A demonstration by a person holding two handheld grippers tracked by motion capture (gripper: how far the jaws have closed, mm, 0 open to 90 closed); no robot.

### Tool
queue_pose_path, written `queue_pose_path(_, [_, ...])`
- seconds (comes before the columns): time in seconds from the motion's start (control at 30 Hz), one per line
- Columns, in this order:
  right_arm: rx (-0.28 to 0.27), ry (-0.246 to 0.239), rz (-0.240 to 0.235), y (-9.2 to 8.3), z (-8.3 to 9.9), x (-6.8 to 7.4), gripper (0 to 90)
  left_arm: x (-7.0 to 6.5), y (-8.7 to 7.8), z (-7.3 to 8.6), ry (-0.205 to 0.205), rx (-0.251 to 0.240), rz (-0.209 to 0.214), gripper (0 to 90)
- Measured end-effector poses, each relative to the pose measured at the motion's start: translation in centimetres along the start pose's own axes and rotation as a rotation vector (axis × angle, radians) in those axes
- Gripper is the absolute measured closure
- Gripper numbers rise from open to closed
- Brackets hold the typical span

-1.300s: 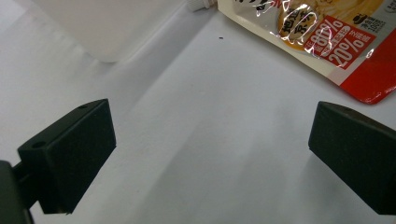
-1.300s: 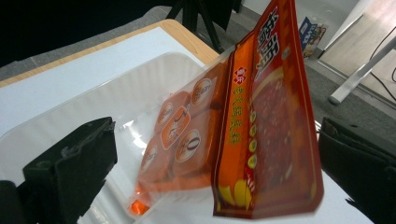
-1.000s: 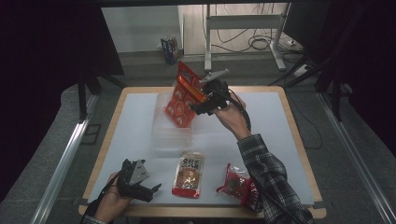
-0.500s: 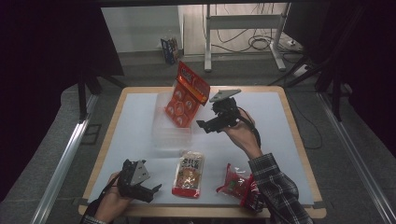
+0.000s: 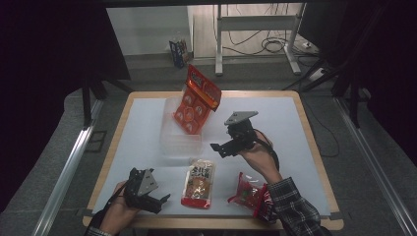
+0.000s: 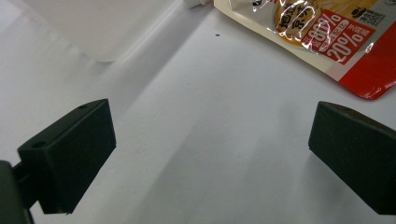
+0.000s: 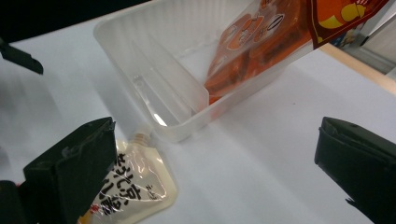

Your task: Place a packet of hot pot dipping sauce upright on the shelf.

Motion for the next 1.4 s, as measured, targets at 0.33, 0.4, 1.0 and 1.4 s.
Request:
queue_pose_path(0.33, [0.054, -0.031, -0.008, -0.1, 2.1, 0.7, 0.0, 0.0, -0.1, 0.0, 0.003, -0.002, 0.003, 0.8])
queue_pose_path(0.4, [0.032, -0.025, -0.029, -0.3, 2.5, 0.8, 0.0, 0.0, 0.0, 0.0, -0.002, -0.004, 0.007, 0.8])
queue_pose_path(1.0, [0.047, 0.053, -0.118, -2.1, 6.6, 2.6, 0.1, 0.3, -0.2, 0.1, -0.008, -0.007, 0.004, 0.9])
queue_pose_path(1.4, [0.102, 0.131, -0.105, -5.0, 12.3, 3.1, 59.7, 0.3, -0.1, 0.1, -0.013, -0.008, 0.001, 0.9])
Point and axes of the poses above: each handheld gripper's, and its own axes: y roughly forward along the jaws, z roughly out of its underside, x roughly to its left, the point moved 3 cm from there along y, roughly forward along the jaws, and after that the axes turned 6 degrees about x, right-handed, at the moved point
